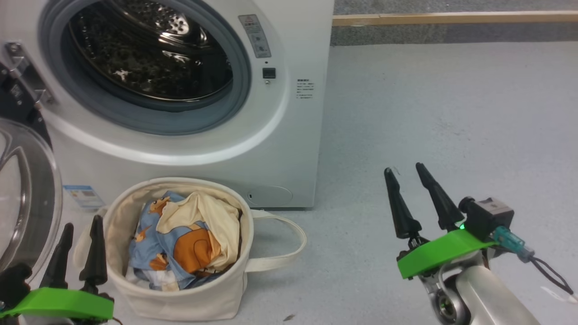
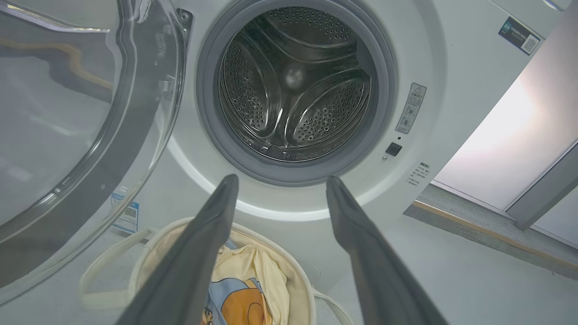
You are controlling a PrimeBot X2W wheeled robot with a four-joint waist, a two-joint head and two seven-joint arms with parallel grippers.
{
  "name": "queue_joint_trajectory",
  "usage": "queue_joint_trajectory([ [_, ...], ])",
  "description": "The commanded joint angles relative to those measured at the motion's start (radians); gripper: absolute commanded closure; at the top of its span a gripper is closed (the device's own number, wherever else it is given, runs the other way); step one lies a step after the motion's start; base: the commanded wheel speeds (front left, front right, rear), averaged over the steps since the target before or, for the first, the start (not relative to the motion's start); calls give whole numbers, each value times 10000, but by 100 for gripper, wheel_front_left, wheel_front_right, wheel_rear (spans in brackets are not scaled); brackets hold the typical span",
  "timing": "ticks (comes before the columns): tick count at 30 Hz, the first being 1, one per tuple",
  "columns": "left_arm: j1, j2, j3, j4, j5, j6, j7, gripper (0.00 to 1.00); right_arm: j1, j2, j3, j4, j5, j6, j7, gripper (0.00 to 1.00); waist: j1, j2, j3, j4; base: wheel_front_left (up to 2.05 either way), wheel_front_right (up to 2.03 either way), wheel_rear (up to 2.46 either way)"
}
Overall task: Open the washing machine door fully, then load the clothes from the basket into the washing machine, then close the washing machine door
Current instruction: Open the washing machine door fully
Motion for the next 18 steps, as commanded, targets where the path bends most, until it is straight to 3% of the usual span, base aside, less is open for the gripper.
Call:
queue_joint_trajectory([
  [1,-261,259,415,-371,-5,14,-116,0,-131,-9,42,-359,-44,8,-124,0,0,-1,26,-78,0,0,0],
  [18,-102,39,821,-1108,1052,76,-119,0,82,-357,-946,-94,-625,8,-124,0,0,-1,-37,-177,0,0,0],
])
